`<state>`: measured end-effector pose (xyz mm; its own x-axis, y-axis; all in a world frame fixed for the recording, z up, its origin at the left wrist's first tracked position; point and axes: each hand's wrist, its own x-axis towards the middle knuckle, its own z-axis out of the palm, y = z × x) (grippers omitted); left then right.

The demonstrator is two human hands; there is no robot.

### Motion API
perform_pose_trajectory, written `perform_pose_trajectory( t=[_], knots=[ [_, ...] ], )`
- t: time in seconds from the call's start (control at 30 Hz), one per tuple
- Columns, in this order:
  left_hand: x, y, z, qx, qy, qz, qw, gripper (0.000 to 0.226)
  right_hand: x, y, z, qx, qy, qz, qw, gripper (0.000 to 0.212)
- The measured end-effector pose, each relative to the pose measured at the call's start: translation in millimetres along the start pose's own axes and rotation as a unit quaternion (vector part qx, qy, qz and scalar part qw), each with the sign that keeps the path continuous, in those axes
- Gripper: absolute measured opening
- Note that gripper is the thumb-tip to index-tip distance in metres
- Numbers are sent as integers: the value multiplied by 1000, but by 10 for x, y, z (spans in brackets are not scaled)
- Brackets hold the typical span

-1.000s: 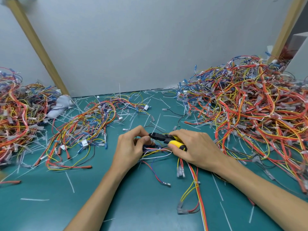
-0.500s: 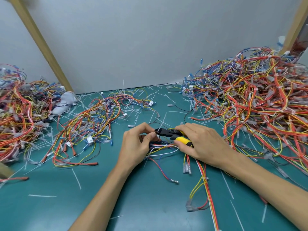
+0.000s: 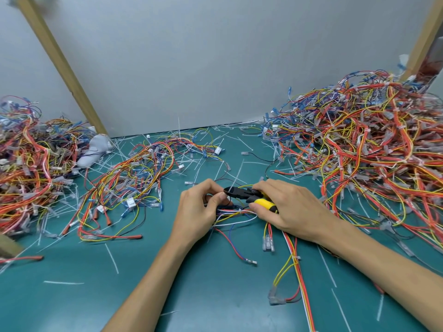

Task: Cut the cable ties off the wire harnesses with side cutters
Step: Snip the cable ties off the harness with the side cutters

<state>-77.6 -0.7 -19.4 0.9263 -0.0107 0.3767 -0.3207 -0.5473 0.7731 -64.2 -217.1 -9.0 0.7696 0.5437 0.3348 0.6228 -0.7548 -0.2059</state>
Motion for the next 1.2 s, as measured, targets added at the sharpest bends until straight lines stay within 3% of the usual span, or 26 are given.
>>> perform_pose_trajectory(
  t=[0.37, 0.87, 1.07, 1.2],
  knots=[
    [-16, -1, -11, 1, -16, 1, 1000, 23, 5, 9, 19, 20, -12, 26, 999, 46],
    [3, 15, -65, 5, -56, -18, 998, 4, -3, -4, 26, 22, -1, 36, 999, 43],
    [7, -15, -23, -3, -39, -21, 999, 4, -15, 12, 39, -55, 82, -16, 995, 44],
    [7, -27, -26, -19, -39, -21, 999, 12, -4, 40, 46, -49, 62, -29, 996, 51]
  ],
)
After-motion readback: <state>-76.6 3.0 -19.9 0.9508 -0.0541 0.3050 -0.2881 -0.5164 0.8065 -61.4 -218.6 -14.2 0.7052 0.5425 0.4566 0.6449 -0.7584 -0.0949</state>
